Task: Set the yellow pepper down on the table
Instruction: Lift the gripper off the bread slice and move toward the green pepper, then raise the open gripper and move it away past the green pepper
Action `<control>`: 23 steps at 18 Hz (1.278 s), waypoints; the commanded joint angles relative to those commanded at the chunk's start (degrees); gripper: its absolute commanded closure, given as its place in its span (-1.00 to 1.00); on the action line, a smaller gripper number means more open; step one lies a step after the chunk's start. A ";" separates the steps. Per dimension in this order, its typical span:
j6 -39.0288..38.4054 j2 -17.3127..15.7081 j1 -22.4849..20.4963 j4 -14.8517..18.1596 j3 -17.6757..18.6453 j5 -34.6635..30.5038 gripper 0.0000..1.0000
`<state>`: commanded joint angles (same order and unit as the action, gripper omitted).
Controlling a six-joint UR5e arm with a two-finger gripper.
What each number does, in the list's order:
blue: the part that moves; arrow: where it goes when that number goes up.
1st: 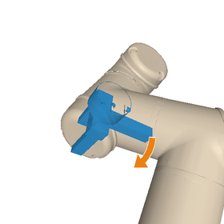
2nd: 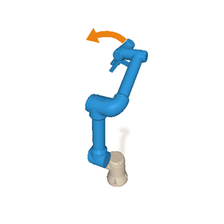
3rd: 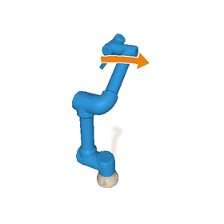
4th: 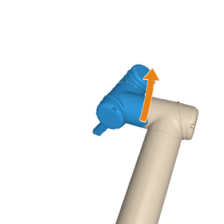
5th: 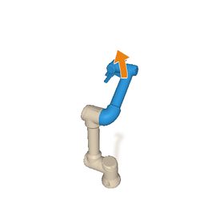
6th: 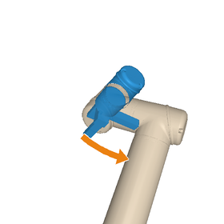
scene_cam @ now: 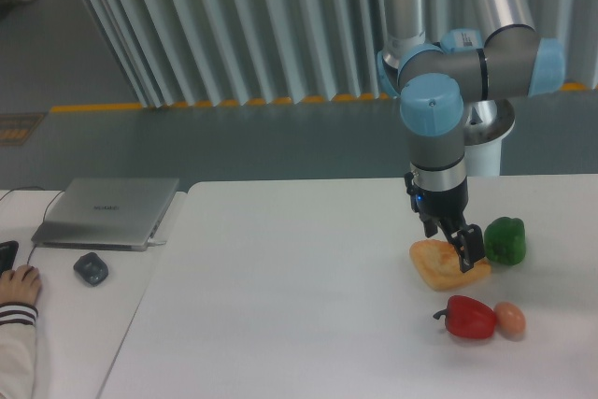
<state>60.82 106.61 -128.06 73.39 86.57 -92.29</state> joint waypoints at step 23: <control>0.09 -0.44 -6.05 -2.46 -0.88 1.23 -1.00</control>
<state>60.91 106.17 -134.11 70.93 85.69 -91.06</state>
